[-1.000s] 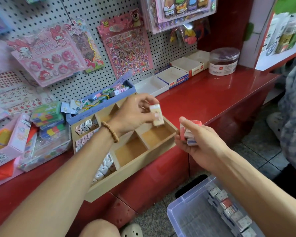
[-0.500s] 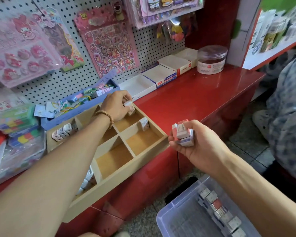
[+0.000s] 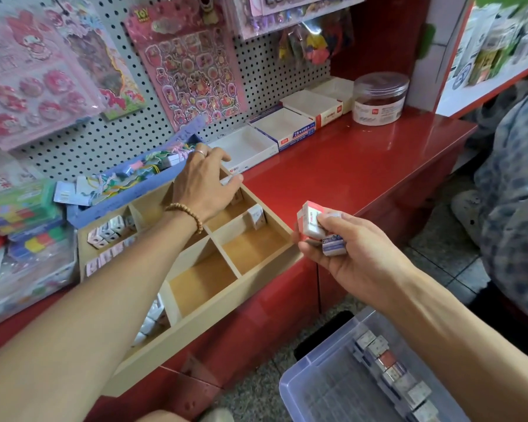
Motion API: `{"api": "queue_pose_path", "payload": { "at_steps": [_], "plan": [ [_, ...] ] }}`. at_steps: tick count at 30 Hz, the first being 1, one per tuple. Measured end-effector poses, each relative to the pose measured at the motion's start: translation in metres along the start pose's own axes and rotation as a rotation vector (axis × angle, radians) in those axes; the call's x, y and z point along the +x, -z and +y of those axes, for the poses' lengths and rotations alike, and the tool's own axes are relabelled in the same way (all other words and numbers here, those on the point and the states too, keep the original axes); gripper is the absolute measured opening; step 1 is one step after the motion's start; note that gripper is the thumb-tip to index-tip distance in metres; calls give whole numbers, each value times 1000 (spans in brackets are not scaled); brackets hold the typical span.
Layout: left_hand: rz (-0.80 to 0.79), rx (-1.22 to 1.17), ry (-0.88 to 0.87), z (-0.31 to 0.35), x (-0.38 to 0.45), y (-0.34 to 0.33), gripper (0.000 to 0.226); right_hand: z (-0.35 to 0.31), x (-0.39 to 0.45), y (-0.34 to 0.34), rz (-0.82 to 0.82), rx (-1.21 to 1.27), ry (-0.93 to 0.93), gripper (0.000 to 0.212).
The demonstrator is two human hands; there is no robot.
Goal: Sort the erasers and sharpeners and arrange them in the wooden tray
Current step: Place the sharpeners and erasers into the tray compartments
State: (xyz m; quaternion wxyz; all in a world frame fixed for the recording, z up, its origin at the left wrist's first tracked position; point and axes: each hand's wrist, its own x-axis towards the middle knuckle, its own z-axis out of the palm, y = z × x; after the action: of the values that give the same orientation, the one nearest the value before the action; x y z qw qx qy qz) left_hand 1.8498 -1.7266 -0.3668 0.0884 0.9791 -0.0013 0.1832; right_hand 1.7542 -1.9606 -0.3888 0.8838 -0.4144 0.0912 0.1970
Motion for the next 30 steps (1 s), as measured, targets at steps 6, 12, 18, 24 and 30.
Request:
{"api": "queue_pose_path", "payload": {
  "at_steps": [6,12,18,24,30],
  "plan": [
    [-457,-723,-152,50,-47,43,20,4,-3,-5,-62,-170,66,23],
    [-605,-657,-178,63,-65,51,36,4,-11,-10,-103,-302,136,18],
    [-586,-763,-56,54,-75,71,31,4,-17,-19,-110,-216,92,11],
    [-426,-496,90,4,-93,84,30,7,-18,-20,38,-360,49,15],
    [-378,-193,159,-35,-106,65,29,10,-25,-20,54,-498,58,26]
  ]
}}
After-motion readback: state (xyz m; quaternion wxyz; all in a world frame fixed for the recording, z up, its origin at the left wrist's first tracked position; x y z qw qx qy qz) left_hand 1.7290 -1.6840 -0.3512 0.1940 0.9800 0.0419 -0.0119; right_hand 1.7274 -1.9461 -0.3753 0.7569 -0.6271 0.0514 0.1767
